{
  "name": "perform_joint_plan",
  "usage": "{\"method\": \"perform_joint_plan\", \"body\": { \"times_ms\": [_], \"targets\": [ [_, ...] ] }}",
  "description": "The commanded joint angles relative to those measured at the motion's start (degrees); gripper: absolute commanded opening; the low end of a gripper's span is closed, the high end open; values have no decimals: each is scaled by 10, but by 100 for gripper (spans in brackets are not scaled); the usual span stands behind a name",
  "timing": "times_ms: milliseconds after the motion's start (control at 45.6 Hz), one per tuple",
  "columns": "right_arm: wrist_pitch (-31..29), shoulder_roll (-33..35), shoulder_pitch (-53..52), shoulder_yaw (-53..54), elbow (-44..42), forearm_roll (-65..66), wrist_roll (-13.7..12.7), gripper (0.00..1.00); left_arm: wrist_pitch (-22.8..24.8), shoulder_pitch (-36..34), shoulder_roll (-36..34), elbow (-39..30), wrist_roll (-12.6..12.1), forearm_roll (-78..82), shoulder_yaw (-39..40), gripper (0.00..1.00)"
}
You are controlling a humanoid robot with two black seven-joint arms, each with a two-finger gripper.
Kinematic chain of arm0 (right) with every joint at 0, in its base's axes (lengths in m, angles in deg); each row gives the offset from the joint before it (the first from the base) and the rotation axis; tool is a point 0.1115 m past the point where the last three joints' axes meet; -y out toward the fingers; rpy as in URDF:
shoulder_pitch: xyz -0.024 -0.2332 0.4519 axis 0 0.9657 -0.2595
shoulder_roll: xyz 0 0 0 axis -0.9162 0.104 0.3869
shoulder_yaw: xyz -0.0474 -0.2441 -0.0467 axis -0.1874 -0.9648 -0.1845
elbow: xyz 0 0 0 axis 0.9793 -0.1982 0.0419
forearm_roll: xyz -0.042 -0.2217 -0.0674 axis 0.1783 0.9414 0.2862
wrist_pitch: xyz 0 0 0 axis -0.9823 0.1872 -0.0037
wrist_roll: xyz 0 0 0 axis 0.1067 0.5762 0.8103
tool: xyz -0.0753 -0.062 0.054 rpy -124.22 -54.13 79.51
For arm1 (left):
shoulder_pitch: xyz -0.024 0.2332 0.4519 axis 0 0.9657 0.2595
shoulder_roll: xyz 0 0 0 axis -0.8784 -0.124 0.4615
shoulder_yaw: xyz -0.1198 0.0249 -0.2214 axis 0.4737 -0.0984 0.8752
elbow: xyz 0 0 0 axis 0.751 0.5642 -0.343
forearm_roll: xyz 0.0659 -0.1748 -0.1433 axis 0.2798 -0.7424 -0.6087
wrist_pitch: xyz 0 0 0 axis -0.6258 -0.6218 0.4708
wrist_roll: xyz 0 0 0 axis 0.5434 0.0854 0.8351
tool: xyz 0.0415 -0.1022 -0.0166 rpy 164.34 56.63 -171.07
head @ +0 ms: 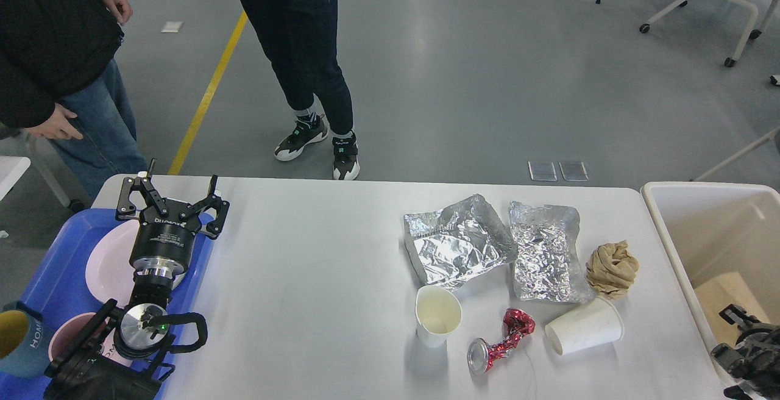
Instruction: Tidy desktop
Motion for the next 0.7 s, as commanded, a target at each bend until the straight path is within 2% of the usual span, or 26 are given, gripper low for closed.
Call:
{"method": "perform_joint_plan", "body": {
  "times_ms": [0, 241, 395, 482, 504, 680],
  "targets": [
    [-2, 22, -22, -3, 31, 0, -4, 100, 0, 0, 0, 0, 0, 0, 0, 96],
    [-48, 75, -99, -12, 122, 3, -9, 100, 0, 0, 0, 0, 1, -1, 0, 96],
    [-147, 122, -179, -43, 180, 9, -38, 100, 0, 0, 0, 0, 0, -1, 0, 96],
    [-205, 139, -242, -88, 229, 10, -46, 100, 0, 0, 0, 0, 1, 0, 0, 96],
    [-226, 149, -289, -123, 263, 10, -46, 100, 0, 0, 0, 0, 0, 0, 0, 96],
    [-272, 145, -456, -254, 390, 9, -46, 100, 0, 0, 1, 0, 0, -1, 0, 96]
  ]
}}
